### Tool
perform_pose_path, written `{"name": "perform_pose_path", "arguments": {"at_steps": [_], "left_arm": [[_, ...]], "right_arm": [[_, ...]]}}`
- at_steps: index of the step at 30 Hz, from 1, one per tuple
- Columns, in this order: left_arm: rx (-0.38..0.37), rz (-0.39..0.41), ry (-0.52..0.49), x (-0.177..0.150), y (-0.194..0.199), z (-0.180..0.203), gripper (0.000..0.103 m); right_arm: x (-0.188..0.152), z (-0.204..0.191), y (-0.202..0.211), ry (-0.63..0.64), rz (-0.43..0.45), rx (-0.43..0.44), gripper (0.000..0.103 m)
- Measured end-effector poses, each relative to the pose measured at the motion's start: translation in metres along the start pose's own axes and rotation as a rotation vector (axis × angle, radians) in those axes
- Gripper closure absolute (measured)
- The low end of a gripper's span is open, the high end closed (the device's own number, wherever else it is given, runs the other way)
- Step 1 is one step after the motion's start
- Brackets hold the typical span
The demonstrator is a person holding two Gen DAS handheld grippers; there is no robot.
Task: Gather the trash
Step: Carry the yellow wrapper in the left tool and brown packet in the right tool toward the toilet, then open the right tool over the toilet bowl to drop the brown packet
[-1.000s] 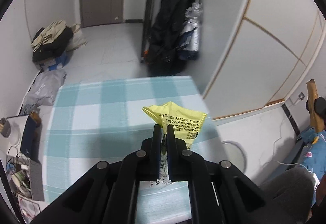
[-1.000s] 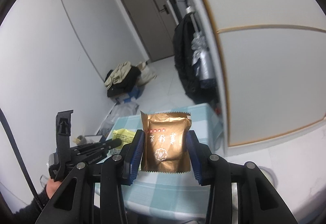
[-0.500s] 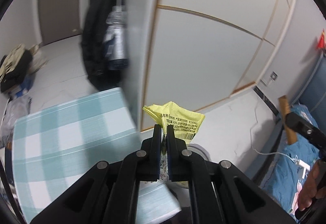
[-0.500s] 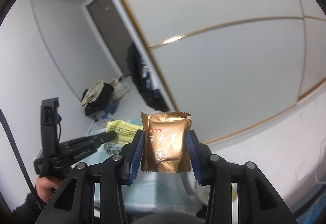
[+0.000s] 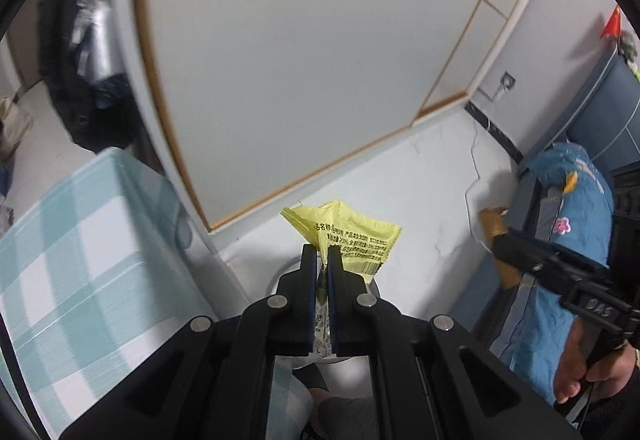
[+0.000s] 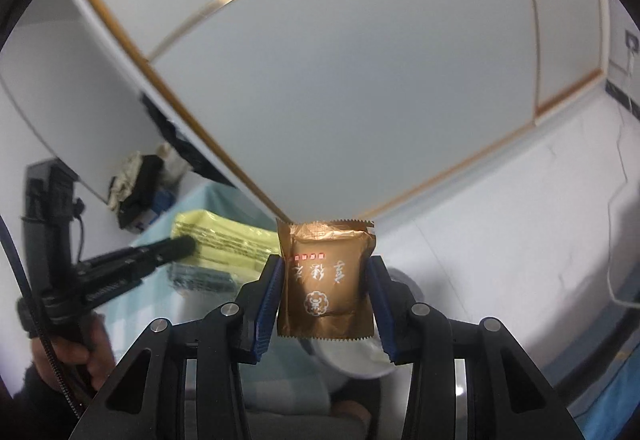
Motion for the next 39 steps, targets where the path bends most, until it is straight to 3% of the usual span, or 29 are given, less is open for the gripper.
{"name": "perform_pose_path", "arguments": {"at_steps": [11, 21, 25, 30, 33, 39], "left_arm": [[0.029, -0.220, 0.022, -0.017, -0.081, 0.005, 0.102], [0.065, -0.303, 0.055, -0.020, -0.106, -0.005, 0.102], [0.073, -0.320, 0.057, -0.021, -0.110, -0.008, 0.102], [0.087, -0.350, 0.058, -0.024, -0.119, -0.011, 0.102], [0.090, -0.359, 0.052, -0.026, -0.122, -0.009, 0.101], [0.089, -0.382, 0.046, -0.030, -0.128, -0.006, 0.101]], "right_arm": [[-0.059, 0.046, -0.097, -0.169, -0.223, 0.054, 0.062], [-0.098, 0.060, -0.169, -0.263, -0.365, 0.139, 0.058], [-0.100, 0.057, -0.188, -0.263, -0.386, 0.144, 0.053], [-0.107, 0.046, -0.202, -0.241, -0.411, 0.139, 0.039], [-0.102, 0.044, -0.196, -0.200, -0.395, 0.114, 0.031], [-0.096, 0.051, -0.178, -0.139, -0.371, 0.042, 0.026]]}}
Point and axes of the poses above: each gripper's, at about its wrist camera, not at the fingertips, and y roughly against the way its jaws point, z to its right, x to its top, the point moved 5 cm from there along -y, roughly the way its jaws point, and after that the axes turned 14 degrees about y, right-handed, at the moved point
